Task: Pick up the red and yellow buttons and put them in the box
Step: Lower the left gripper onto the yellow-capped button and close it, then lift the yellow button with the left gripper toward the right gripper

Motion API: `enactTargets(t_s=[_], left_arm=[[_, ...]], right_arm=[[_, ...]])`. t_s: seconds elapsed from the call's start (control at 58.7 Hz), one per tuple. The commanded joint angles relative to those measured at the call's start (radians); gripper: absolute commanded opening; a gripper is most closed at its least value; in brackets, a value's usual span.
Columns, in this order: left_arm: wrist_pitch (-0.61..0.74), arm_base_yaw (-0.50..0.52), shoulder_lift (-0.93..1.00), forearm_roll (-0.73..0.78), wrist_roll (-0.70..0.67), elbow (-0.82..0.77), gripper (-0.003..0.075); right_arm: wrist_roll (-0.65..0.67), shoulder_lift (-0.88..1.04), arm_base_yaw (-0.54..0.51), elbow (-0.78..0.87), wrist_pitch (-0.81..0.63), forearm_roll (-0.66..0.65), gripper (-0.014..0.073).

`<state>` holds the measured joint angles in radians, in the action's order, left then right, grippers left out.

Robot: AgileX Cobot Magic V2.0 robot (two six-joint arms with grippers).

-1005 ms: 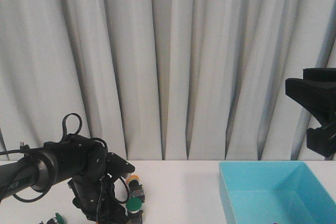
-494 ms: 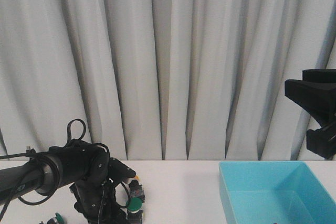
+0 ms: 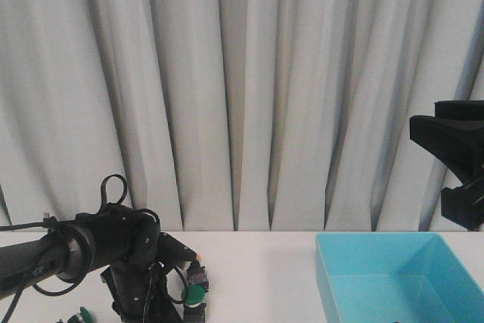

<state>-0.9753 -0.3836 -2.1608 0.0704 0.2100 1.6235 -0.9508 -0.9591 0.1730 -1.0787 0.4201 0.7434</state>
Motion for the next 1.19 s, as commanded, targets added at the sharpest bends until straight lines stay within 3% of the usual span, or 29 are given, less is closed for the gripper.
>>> enactTargets(t_s=[0.0, 0.204, 0.324, 0.528, 0.903, 1.175], left_arm=[[-0.014, 0.002, 0.056, -0.002, -0.002, 0.069, -0.0008], [-0.179, 0.002, 0.062, -0.004, -0.012, 0.235, -0.0005], [-0.243, 0.002, 0.109, -0.046, -0.011, 0.316, -0.0005], [-0.218, 0.002, 0.267, -0.229, 0.042, 0.408, -0.0005], [-0.128, 0.002, 0.516, -0.642, 0.154, 0.456, -0.0005], [-0.112, 0.002, 0.545, -0.785, 0.154, 0.456, -0.0005]], right_arm=[[-0.004, 0.009, 0.001, -0.032, -0.046, 0.014, 0.0246], [-0.011, 0.009, 0.001, -0.032, -0.049, 0.004, 0.0246], [-0.018, 0.009, 0.001, -0.032, -0.082, -0.072, 0.0246], [-0.018, -0.003, 0.030, -0.032, -0.141, -0.215, 0.0274], [-0.001, -0.125, 0.143, -0.032, -0.161, -0.356, 0.0576], [-0.006, -0.149, 0.253, -0.032, -0.205, -0.475, 0.0594]])
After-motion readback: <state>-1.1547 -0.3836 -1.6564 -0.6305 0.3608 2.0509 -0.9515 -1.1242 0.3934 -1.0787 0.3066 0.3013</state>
